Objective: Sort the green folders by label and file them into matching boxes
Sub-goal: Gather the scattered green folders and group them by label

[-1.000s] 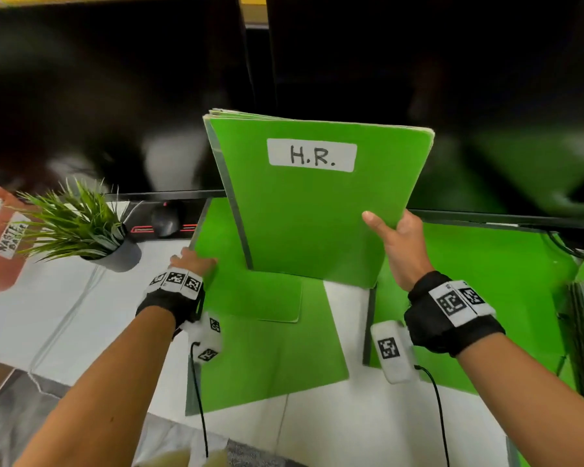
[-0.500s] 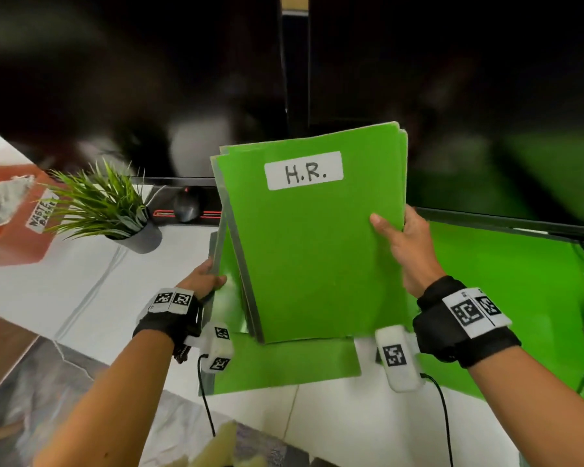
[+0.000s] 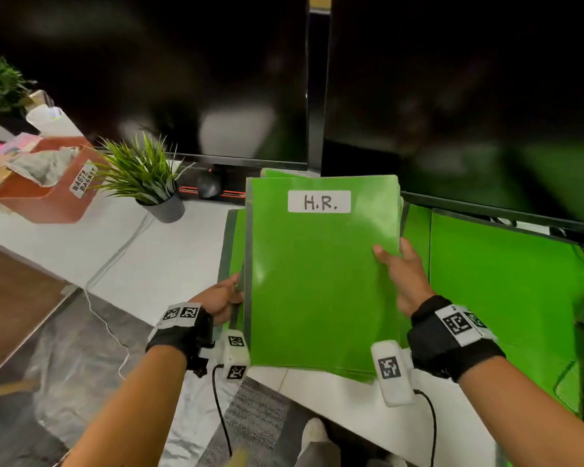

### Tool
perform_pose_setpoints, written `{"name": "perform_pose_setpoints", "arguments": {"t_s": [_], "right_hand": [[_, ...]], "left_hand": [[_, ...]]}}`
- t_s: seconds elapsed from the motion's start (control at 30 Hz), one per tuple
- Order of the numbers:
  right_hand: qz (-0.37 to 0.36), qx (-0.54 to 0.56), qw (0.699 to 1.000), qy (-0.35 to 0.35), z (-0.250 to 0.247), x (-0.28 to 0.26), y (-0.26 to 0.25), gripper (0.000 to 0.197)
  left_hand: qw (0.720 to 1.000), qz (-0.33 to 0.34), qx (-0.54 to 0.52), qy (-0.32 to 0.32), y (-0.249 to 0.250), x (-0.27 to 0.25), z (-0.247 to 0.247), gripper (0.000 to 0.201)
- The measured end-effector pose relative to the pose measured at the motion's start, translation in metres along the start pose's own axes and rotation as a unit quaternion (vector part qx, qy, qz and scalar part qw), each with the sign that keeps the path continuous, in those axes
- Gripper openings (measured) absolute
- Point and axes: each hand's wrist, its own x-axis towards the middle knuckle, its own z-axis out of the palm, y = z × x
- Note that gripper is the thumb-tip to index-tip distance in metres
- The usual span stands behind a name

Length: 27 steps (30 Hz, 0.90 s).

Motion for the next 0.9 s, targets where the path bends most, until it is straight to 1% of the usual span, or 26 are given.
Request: {"name": "perform_pose_setpoints", "arguments": {"t_s": [0.03, 0.07, 0.1, 0.13, 0.17, 0.2, 0.23, 0.27, 0.3, 0.33, 0.37, 0.4, 0.43, 0.47, 0.53, 0.6, 0.63, 0.67, 0.7, 0.73, 0.77, 0.8, 0.83, 0.87, 0.9], "right_hand": [[-0.040, -0.004, 0.999, 0.011, -0.001, -0.002, -0.005, 0.048], [-0.081, -0.010, 0.996, 0.021, 0.000, -0.007, -0.013, 0.031], [-0.122, -0.008, 0.992, 0.029, 0.000, -0.011, -0.022, 0.018], [-0.162, -0.008, 0.986, 0.040, 0.001, -0.014, -0.031, 0.018], [-0.197, -0.005, 0.979, 0.053, 0.001, -0.015, -0.040, 0.023], [-0.227, 0.010, 0.972, 0.066, 0.000, -0.016, -0.049, 0.027], [-0.255, 0.033, 0.963, 0.076, -0.001, -0.016, -0.059, 0.029], [-0.277, 0.064, 0.955, 0.078, -0.002, -0.016, -0.067, 0.032], [-0.295, 0.095, 0.948, 0.068, -0.004, -0.015, -0.073, 0.035], [-0.306, 0.117, 0.943, 0.052, -0.007, -0.014, -0.077, 0.037], [-0.311, 0.123, 0.942, 0.033, -0.008, -0.014, -0.080, 0.039], [-0.310, 0.119, 0.943, 0.014, -0.010, -0.014, -0.079, 0.039], [-0.297, 0.107, 0.949, 0.002, -0.012, -0.014, -0.076, 0.039], [-0.282, 0.091, 0.955, -0.006, -0.013, -0.013, -0.071, 0.038], [-0.234, 0.048, 0.971, -0.018, -0.013, -0.012, -0.057, 0.036], [-0.196, -0.003, 0.980, -0.018, -0.012, -0.014, -0.044, 0.027], [-0.182, -0.017, 0.983, -0.019, -0.012, -0.015, -0.038, 0.020], [-0.176, -0.025, 0.984, -0.020, -0.012, -0.015, -0.034, 0.010], [-0.172, -0.033, 0.984, -0.019, -0.010, -0.017, -0.032, 0.019], [-0.171, -0.045, 0.984, -0.010, -0.009, -0.017, -0.030, 0.032], [-0.168, -0.051, 0.985, -0.006, -0.009, -0.017, -0.030, 0.037], [-0.169, -0.058, 0.984, -0.009, -0.010, -0.016, -0.029, 0.033], [-0.165, -0.061, 0.984, -0.017, -0.012, -0.015, -0.029, 0.022], [-0.163, -0.068, 0.984, -0.015, -0.014, -0.011, -0.028, 0.012], [-0.159, -0.070, 0.985, -0.018, -0.016, -0.011, -0.030, 0.012]], "left_hand": [[1.000, 0.005, 0.012, 0.003, 0.003, -0.003, 0.006, 0.058], [1.000, 0.006, 0.019, 0.001, 0.009, -0.005, 0.011, 0.061], [0.999, 0.001, 0.034, 0.013, 0.016, -0.007, 0.015, 0.060], [0.998, 0.000, 0.050, 0.035, 0.021, -0.003, 0.014, 0.056], [0.994, -0.008, 0.081, 0.072, 0.028, -0.001, 0.014, 0.051], [0.987, -0.008, 0.105, 0.120, 0.031, 0.002, 0.011, 0.047], [0.975, -0.023, 0.144, 0.168, 0.034, 0.001, 0.010, 0.050], [0.954, -0.042, 0.200, 0.221, 0.033, 0.004, 0.008, 0.058], [0.926, -0.079, 0.259, 0.263, 0.031, 0.002, 0.007, 0.067], [0.900, -0.114, 0.305, 0.291, 0.028, 0.001, 0.007, 0.076], [0.880, -0.146, 0.339, 0.298, 0.024, 0.001, 0.008, 0.084], [0.864, -0.168, 0.376, 0.289, 0.020, 0.002, 0.009, 0.092], [0.847, -0.194, 0.406, 0.284, 0.019, -0.001, 0.012, 0.099], [0.832, -0.203, 0.429, 0.289, 0.015, 0.001, 0.013, 0.101], [0.811, -0.202, 0.451, 0.313, 0.014, 0.000, 0.023, 0.095], [0.800, -0.208, 0.452, 0.335, 0.015, -0.005, 0.037, 0.088], [0.801, -0.210, 0.448, 0.338, 0.013, -0.006, 0.042, 0.086], [0.808, -0.203, 0.436, 0.340, 0.011, -0.005, 0.045, 0.082], [0.825, -0.201, 0.406, 0.338, 0.009, -0.001, 0.045, 0.077], [0.849, -0.195, 0.365, 0.330, 0.006, 0.004, 0.043, 0.073], [0.874, -0.185, 0.320, 0.316, 0.008, 0.005, 0.043, 0.069], [0.896, -0.166, 0.282, 0.300, 0.010, 0.004, 0.044, 0.064], [0.909, -0.156, 0.260, 0.287, 0.014, 0.002, 0.044, 0.059], [0.916, -0.147, 0.244, 0.282, 0.017, 0.001, 0.044, 0.056], [0.921, -0.128, 0.237, 0.281, 0.023, -0.001, 0.044, 0.055]]}}
